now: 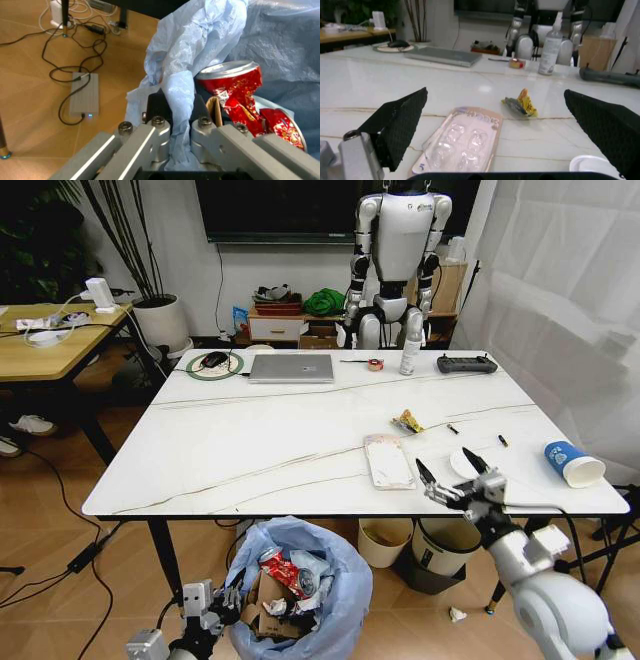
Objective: Pick up the trash bin and place the trash from the table into it.
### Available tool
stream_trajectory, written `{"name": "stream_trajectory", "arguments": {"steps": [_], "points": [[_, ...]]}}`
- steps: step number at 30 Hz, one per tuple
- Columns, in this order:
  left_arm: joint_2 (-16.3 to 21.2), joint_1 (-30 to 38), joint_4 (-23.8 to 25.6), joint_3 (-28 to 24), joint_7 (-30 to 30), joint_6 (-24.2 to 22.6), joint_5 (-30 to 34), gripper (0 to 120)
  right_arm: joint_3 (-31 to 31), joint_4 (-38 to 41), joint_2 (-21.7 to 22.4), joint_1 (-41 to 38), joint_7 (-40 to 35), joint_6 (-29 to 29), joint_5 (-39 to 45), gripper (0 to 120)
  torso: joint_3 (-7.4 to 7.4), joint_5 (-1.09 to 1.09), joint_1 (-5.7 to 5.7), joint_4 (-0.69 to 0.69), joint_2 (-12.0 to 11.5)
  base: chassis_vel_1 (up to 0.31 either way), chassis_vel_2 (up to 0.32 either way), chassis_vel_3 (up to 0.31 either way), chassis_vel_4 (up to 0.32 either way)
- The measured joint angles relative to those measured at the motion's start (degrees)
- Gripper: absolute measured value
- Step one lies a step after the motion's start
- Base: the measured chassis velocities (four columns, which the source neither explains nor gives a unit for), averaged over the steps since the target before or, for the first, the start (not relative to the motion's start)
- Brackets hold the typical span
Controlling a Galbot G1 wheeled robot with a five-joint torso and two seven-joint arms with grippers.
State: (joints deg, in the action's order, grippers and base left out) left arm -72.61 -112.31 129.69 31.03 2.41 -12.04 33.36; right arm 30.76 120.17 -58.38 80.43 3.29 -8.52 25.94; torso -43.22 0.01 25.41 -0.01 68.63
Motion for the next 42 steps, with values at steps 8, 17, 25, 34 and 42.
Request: {"name": "stream_trajectory", "arguments": {"steps": [8,17,25,34,42], "points": [[0.42,-1.00,1.67,3.79,0.27,-0.47,0.82,0,-8.30,-3.39,4.32,-6.00,-0.33,-4.81,0.96,100,0.00,0.00,0.00,-0.01,0.00,0.000,0.000,0.000,0.000],[-0.88,-1.24,2.17,4.07,0.79,-1.03,0.87,0,-16.73,-9.21,4.58,-13.81,-1.19,-7.22,-0.17,100,0.00,-0.01,0.00,0.00,0.00,0.000,0.000,0.000,0.000],[-1.19,-0.58,1.59,3.82,0.79,-1.03,0.93,0,-17.94,-12.09,4.29,-14.38,-1.16,-6.96,-1.96,100,0.01,-0.01,-0.01,-0.01,0.00,0.000,0.000,0.000,0.000],[-0.93,-0.37,1.46,3.78,0.85,-1.05,1.29,0,-17.80,-13.58,3.80,-14.44,-0.93,-5.89,-3.71,99,0.01,-0.01,-0.01,0.00,0.00,0.000,0.000,0.000,0.000],[-0.48,-0.29,1.50,3.79,0.89,-1.07,1.81,0,-17.47,-14.13,3.45,-14.03,-0.70,-5.59,-4.36,73,0.01,0.00,-0.01,0.00,0.00,0.000,0.000,0.000,0.000]]}}
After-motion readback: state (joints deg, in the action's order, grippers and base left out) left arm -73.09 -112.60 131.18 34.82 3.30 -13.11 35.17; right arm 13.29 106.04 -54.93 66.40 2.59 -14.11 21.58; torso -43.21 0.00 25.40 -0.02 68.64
